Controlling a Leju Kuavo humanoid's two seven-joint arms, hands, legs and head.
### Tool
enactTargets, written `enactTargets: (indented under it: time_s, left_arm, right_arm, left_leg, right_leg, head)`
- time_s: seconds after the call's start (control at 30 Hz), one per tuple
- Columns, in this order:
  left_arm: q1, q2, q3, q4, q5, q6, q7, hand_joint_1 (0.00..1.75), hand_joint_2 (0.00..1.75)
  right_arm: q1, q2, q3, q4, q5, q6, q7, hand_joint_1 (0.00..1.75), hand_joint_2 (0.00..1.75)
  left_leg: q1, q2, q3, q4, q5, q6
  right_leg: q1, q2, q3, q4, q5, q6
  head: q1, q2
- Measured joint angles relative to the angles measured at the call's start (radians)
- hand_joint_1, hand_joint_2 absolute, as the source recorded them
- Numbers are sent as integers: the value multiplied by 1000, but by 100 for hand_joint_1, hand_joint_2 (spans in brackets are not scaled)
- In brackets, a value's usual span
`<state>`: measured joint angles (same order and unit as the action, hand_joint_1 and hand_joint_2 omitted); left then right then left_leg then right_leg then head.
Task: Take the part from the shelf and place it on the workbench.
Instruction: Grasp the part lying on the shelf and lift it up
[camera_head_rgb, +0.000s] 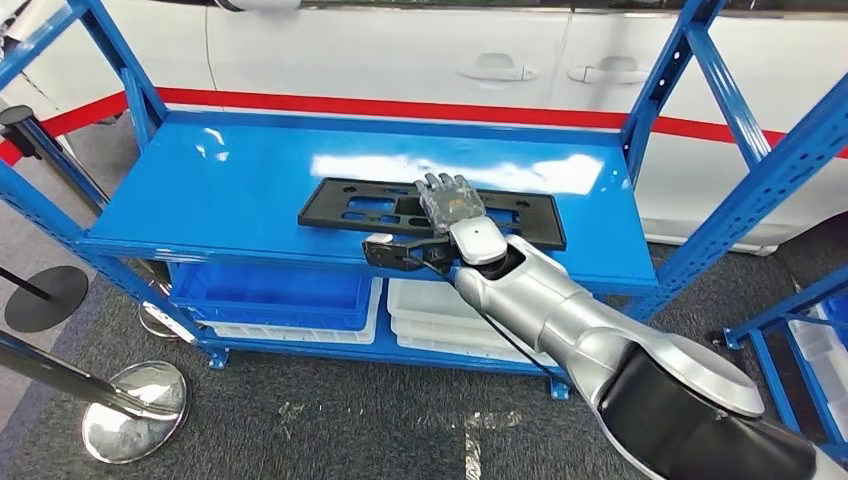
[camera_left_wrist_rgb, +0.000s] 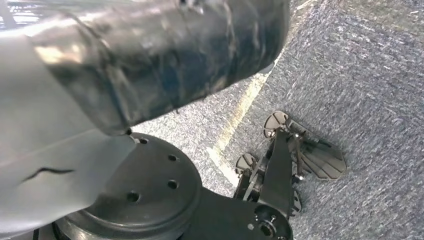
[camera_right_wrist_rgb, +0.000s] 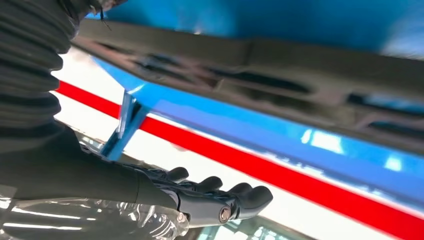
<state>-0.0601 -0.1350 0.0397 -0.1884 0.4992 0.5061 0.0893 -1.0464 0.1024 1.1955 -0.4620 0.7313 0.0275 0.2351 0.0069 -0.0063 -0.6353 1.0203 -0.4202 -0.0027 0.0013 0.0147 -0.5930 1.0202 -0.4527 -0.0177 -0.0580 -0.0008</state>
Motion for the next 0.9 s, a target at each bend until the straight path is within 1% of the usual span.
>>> enactTargets:
  time_s: [0.07,0.1,0.13,0.17,0.2,0.23,0.27,0.3,0.33,0.37,0.4,0.43,0.47,0.5,0.57,0.6,0.63,0.67,0.73,0.77,0.8,0.83,0.87,0.9]
  left_arm:
    - [0,0,0,0,1,0,0,0,0]
    - [1,0,0,0,2,1,0,0,0]
    - [1,0,0,0,3,1,0,0,0]
    - [2,0,0,0,4,1,0,0,0]
    - [1,0,0,0,5,0,-1,0,0]
    - [1,0,0,0,5,0,-1,0,0]
    - [1,0,0,0,5,0,-1,0,0]
    - [1,0,0,0,6,0,-1,0,0]
    - [2,0,0,0,6,0,-1,0,0]
    - [3,0,0,0,6,0,-1,0,0]
    - [3,0,0,0,6,0,-1,0,0]
    - [2,0,0,0,6,1,-1,0,0]
    - [1,-1,0,0,6,1,-2,0,0]
    - [0,-1,0,0,7,1,-2,0,0]
    - [-1,-1,0,0,8,2,-3,0,0]
    - [0,0,0,0,9,2,-3,0,0]
    - [0,0,0,0,10,3,-5,0,0]
    - [0,0,0,0,11,3,-6,0,0]
    - [-1,-1,0,0,14,4,-9,0,0]
    - [-1,-1,0,0,16,4,-10,0,0]
    - [0,-1,0,0,17,4,-11,0,0]
    - [2,-1,0,0,18,5,-11,0,0]
    - [2,-1,0,0,19,5,-11,0,0]
    - [3,-1,0,0,21,6,-11,0,0]
  right_arm:
    - [4,0,0,2,-1,0,-2,0,175]
    - [4,0,0,2,-1,0,-2,0,175]
    - [3,0,0,3,-1,0,-2,0,175]
    - [4,0,0,3,-1,0,-2,0,175]
    - [6,-1,0,4,-1,0,-2,0,175]
    - [10,-1,0,6,-1,0,-2,0,175]
    - [15,-1,0,7,-1,0,-2,0,175]
    - [18,-2,0,8,-1,0,-2,0,175]
    - [19,-2,0,9,-1,0,-2,0,175]
    - [19,-2,0,10,-1,0,-2,0,175]
    - [17,-2,0,10,-1,0,-2,0,175]
    - [16,-2,0,11,-1,0,-2,0,175]
    - [16,-2,0,11,-1,0,-4,0,175]
    - [18,-2,0,12,-2,1,-5,0,175]
    - [22,-2,0,14,-3,2,-8,0,175]
    - [23,-2,0,15,-4,2,-9,0,175]
    - [23,-1,0,16,-4,2,-10,0,175]
    - [24,-1,0,16,-4,3,-12,0,175]
    - [31,1,0,18,-4,6,-16,0,175]
    - [36,1,0,19,-4,7,-19,0,175]
    - [41,2,0,21,-4,8,-21,0,175]
    - [44,3,0,22,-4,8,-23,0,175]
    - [45,5,0,23,-4,8,-25,0,175]
    - [46,7,0,23,-4,8,-27,0,175]
  left_leg:
    - [3,-1,6,-7,-1,11]
    - [6,0,11,-10,-2,17]
    - [7,0,18,-14,-4,23]
    - [8,0,22,-15,-6,28]
    - [7,0,26,-16,-10,33]
    - [7,0,29,-15,-13,36]
    - [7,0,33,-15,-17,36]
    - [7,-1,37,-14,-21,36]
    - [7,-2,42,-13,-26,35]
    - [7,-2,48,-11,-32,32]
    - [7,-3,51,-9,-37,29]
    - [5,-3,52,-6,-42,24]
    - [4,-3,51,-4,-46,20]
    - [3,-3,49,-4,-47,14]
    - [4,-2,51,-3,-53,3]
    - [4,-1,48,7,-61,-2]
    - [5,0,36,36,-77,-8]
    - [6,1,11,85,-99,-12]
    - [6,1,-61,214,-142,-18]
    - [6,1,-91,256,-145,-20]
    - [6,1,-105,265,-131,-20]
    - [6,1,-100,235,-98,-19]
    - [6,1,-78,174,-54,-16]
    - [6,1,-53,111,-19,-11]
  right_leg:
    - [0,-1,2,2,-7,9]
    - [0,-2,-4,18,-17,14]
    - [-1,-4,-22,55,-36,18]
    - [-2,-5,-52,114,-60,22]
    - [-3,-6,-91,184,-86,24]
    - [-4,-6,-129,247,-102,26]
    - [-5,-6,-155,281,-102,26]
    - [-6,-6,-163,278,-83,26]
    - [-7,-6,-151,236,-47,24]
    - [-7,-6,-124,167,-4,21]
    - [-7,-6,-96,102,26,18]
    - [-6,-6,-72,49,44,14]
    - [-4,-5,-60,20,48,11]
    - [-1,-4,-56,13,42,8]
    - [-2,-2,-50,7,39,0]
    - [-5,-2,-45,4,38,-5]
    - [-8,-2,-39,1,37,-10]
    - [-9,-3,-34,0,34,-14]
    - [-8,-4,-27,1,26,-21]
    - [-7,-4,-23,2,22,-22]
    - [-6,-4,-19,3,18,-23]
    - [-6,-3,-15,6,13,-22]
    - [-6,-2,-9,8,7,-21]
    - [-5,-1,-5,10,2,-20]
  head:
    - [0,0]
    - [2,0]
    - [3,0]
    - [5,0]
    - [7,0]
    - [7,0]
    - [7,0]
    - [8,0]
    - [8,0]
    - [8,0]
    - [7,0]
    - [7,0]
    - [6,0]
    - [7,0]
    - [7,0]
    - [6,0]
    - [4,0]
    - [2,0]
    - [-1,0]
    - [0,0]
    - [0,0]
    - [0,0]
    - [-1,0]
    - [0,0]
